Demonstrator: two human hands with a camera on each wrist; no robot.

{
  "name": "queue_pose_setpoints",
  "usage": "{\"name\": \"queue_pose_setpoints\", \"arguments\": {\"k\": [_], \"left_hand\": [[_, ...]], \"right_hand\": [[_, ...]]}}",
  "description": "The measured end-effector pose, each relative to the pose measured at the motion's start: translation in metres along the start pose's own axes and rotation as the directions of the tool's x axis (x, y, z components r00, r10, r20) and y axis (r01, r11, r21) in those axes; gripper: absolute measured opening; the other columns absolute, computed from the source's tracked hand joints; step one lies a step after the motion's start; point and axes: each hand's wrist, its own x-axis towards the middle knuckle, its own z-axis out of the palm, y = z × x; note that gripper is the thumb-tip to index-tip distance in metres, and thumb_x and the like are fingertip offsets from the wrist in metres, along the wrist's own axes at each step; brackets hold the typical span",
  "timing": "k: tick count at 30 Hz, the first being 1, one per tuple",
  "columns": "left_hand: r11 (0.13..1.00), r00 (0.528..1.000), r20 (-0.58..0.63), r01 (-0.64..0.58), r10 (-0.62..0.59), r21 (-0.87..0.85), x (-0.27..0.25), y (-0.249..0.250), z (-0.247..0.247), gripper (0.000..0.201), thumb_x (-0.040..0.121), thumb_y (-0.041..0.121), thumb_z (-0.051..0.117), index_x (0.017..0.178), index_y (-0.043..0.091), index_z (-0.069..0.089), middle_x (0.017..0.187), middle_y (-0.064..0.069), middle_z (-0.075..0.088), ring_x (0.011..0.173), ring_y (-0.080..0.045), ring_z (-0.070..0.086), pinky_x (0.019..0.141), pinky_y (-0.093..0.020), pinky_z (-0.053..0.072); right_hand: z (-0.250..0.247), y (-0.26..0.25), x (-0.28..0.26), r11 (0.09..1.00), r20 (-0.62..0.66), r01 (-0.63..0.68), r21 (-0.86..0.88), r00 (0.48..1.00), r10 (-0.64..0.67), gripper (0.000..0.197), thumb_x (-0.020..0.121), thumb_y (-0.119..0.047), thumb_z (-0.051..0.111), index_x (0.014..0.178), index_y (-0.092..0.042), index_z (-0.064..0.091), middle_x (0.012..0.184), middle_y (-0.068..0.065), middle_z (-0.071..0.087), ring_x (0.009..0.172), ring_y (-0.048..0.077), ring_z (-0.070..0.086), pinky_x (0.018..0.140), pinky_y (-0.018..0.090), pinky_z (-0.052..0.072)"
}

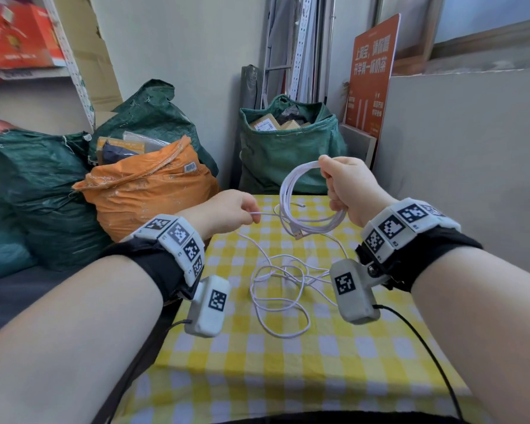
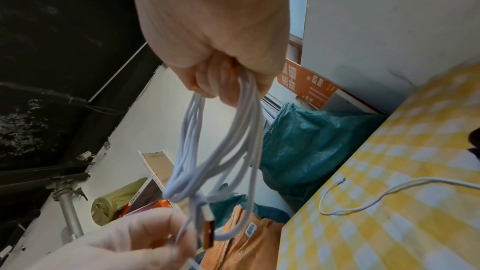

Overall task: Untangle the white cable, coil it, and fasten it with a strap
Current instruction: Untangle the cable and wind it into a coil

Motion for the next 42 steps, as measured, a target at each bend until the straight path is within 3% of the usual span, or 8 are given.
{"name": "queue_pose_setpoints", "arguments": {"k": [3, 6, 11, 19, 24, 30, 37, 42], "left_hand": [[0.994, 0.992, -0.123, -0.012, 0.025, 0.110, 0.001, 0.005, 0.002, 0.024, 0.090, 0.013, 0.052, 0.079, 0.029, 0.066, 0.092, -0.007, 0.059, 0.087, -0.029, 0.056, 0.070, -0.029, 0.043], [0.964, 0.994, -0.098, 0.023, -0.050, -0.266, 0.000, 0.016, 0.006, 0.028, 0.090, 0.000, 0.045, 0.087, 0.015, 0.068, 0.072, -0.007, 0.057, 0.067, -0.024, 0.055, 0.059, -0.031, 0.051], [0.492, 0.989, 0.145, 0.134, -0.017, -0.860, -0.005, 0.033, 0.005, 0.032, 0.095, 0.029, 0.045, 0.097, 0.003, 0.063, 0.087, -0.010, 0.063, 0.080, -0.025, 0.063, 0.070, -0.034, 0.055], [0.399, 0.983, 0.099, 0.028, 0.157, -0.917, -0.012, 0.047, 0.008, 0.014, 0.097, -0.001, 0.038, 0.099, 0.006, 0.050, 0.060, -0.003, 0.050, 0.053, -0.016, 0.057, 0.071, -0.040, 0.052], [0.180, 0.987, 0.138, 0.121, 0.084, -0.976, -0.012, 0.053, 0.008, 0.022, 0.102, 0.018, 0.035, 0.103, 0.002, 0.050, 0.050, 0.003, 0.043, 0.037, -0.007, 0.042, 0.053, -0.026, 0.054], [0.320, 0.984, 0.170, 0.176, -0.045, -0.931, -0.004, 0.055, 0.000, 0.048, 0.101, 0.045, 0.032, 0.110, 0.001, 0.049, 0.044, 0.006, 0.027, 0.030, -0.005, 0.018, 0.035, -0.015, 0.026], [0.615, 0.968, 0.251, 0.214, -0.027, -0.759, -0.009, 0.058, -0.010, 0.033, 0.102, 0.033, 0.037, 0.082, 0.011, 0.050, 0.042, 0.007, 0.029, 0.030, -0.004, 0.018, 0.034, -0.015, 0.020], [0.707, 0.969, 0.245, 0.170, 0.004, -0.686, -0.011, 0.056, -0.018, 0.035, 0.103, 0.030, 0.037, 0.071, 0.016, 0.037, 0.043, 0.006, 0.027, 0.033, -0.006, 0.016, 0.037, -0.018, 0.018]], "right_hand": [[0.004, -0.001, -0.003, 1.000, 0.035, -0.005, 0.025, 0.999, 0.004, 0.036, 0.096, -0.027, 0.043, 0.062, -0.020, 0.032, 0.056, 0.002, 0.018, 0.040, 0.015, 0.015, 0.041, 0.020, 0.022], [0.007, -0.004, -0.006, 0.999, 0.076, -0.012, 0.053, 0.997, 0.008, 0.037, 0.097, -0.026, 0.042, 0.062, -0.020, 0.032, 0.055, 0.000, 0.017, 0.039, 0.014, 0.014, 0.041, 0.021, 0.020], [0.011, -0.005, -0.008, 0.994, 0.099, -0.030, 0.107, 0.995, 0.019, 0.038, 0.098, -0.025, 0.043, 0.062, -0.018, 0.033, 0.051, -0.001, 0.019, 0.037, 0.013, 0.016, 0.039, 0.020, 0.021], [0.012, 0.001, -0.008, 0.962, 0.055, -0.060, 0.266, 0.997, 0.047, 0.032, 0.097, -0.021, 0.041, 0.066, -0.018, 0.034, 0.048, -0.005, 0.017, 0.037, 0.011, 0.013, 0.039, 0.018, 0.020], [0.014, 0.005, -0.009, 0.918, 0.041, -0.092, 0.385, 0.996, 0.083, 0.035, 0.100, -0.023, 0.039, 0.066, -0.017, 0.034, 0.040, -0.008, 0.018, 0.032, 0.010, 0.016, 0.035, 0.015, 0.023], [0.019, 0.012, -0.012, 0.922, 0.063, -0.201, 0.330, 0.980, 0.191, 0.035, 0.099, -0.028, 0.041, 0.067, -0.015, 0.040, 0.047, -0.002, 0.032, 0.041, 0.015, 0.033, 0.053, 0.028, 0.039], [0.020, 0.016, -0.017, 0.974, 0.268, 0.128, -0.189, 0.960, -0.074, 0.044, 0.085, -0.035, 0.064, 0.108, 0.002, 0.060, 0.094, 0.024, 0.062, 0.085, 0.035, 0.059, 0.081, 0.050, 0.046], [0.012, 0.021, -0.010, 0.994, 0.338, -0.045, -0.099, 0.938, 0.076, 0.014, 0.087, -0.015, 0.065, 0.079, -0.004, 0.060, 0.058, 0.002, 0.050, 0.048, 0.011, 0.056, 0.068, 0.031, 0.049]]}}
